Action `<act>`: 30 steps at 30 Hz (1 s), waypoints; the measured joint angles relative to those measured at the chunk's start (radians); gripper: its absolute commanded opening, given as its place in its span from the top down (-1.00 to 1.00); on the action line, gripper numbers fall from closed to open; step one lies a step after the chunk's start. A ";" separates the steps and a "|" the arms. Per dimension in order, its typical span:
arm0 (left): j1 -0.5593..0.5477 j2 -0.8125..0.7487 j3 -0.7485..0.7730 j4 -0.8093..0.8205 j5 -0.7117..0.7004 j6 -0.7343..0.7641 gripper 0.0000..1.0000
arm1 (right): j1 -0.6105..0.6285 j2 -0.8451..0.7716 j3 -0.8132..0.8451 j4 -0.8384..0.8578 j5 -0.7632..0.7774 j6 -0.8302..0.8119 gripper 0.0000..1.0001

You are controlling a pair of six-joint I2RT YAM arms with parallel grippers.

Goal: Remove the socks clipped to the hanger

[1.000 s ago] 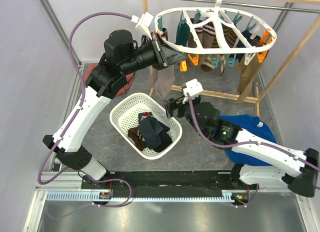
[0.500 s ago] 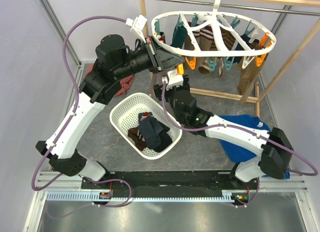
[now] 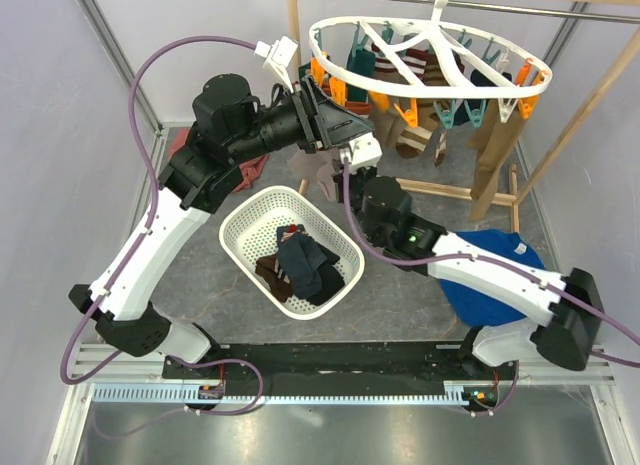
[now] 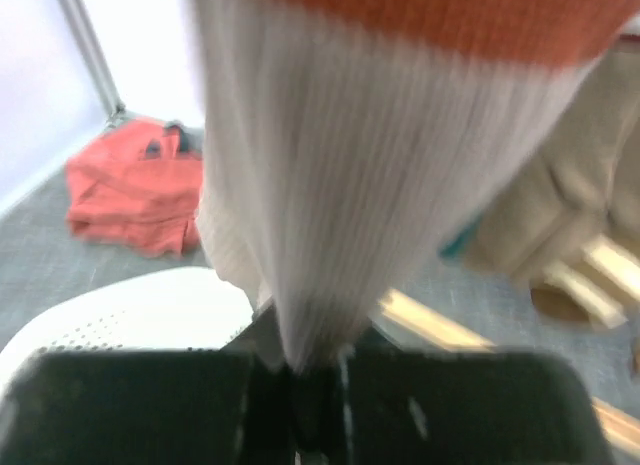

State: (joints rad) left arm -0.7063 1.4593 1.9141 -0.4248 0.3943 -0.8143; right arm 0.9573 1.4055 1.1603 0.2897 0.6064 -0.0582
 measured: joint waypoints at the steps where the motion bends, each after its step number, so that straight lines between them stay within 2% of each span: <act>1: 0.002 0.000 0.002 0.001 0.006 0.002 -0.18 | 0.000 -0.033 -0.013 -0.020 -0.013 0.011 1.00; 11: 0.034 -0.002 0.094 -0.158 -0.106 0.115 -0.21 | -0.006 -0.236 -0.089 -0.093 -0.114 0.096 1.00; 19: 0.039 0.026 0.141 -0.228 -0.177 0.182 -0.22 | -0.006 -0.251 -0.100 -0.149 -0.144 0.119 1.00; 30: 0.089 0.087 0.225 -0.241 -0.143 0.212 -0.25 | -0.013 -0.275 -0.100 -0.179 -0.216 0.161 1.00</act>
State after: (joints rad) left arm -0.6174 1.5459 2.1391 -0.6655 0.2516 -0.6025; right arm 0.9440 1.1309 1.0599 0.1108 0.3908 0.1024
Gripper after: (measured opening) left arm 0.610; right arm 0.033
